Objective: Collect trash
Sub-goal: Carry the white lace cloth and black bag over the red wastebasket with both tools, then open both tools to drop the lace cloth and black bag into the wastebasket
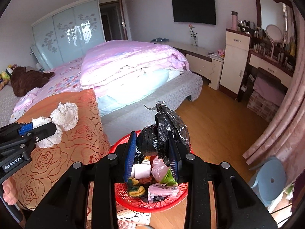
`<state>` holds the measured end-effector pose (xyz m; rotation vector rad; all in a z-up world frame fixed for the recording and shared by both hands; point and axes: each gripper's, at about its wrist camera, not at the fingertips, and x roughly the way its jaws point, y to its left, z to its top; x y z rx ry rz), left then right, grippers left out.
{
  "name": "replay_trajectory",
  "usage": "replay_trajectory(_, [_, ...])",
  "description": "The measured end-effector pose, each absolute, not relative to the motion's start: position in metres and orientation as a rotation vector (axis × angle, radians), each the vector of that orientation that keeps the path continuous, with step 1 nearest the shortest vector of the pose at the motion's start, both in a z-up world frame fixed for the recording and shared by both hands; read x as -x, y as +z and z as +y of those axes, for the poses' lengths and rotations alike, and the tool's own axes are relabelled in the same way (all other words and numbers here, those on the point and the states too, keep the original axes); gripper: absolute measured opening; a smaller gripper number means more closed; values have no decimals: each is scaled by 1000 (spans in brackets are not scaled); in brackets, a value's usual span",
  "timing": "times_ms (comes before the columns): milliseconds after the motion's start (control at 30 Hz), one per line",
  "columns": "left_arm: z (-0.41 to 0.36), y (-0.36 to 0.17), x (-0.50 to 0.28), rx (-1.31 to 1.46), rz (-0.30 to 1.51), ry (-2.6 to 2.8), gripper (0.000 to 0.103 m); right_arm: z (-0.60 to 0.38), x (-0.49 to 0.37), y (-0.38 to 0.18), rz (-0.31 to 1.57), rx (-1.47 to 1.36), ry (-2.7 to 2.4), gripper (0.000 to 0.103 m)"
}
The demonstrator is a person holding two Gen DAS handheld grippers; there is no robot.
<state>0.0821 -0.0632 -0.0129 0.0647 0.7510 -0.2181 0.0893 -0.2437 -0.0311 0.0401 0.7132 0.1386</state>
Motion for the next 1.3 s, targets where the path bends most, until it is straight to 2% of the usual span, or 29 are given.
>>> replay_trajectory(1300, [-122, -62, -109, -119, 887, -353, 27, -276, -102, -52, 782, -102, 78, 32])
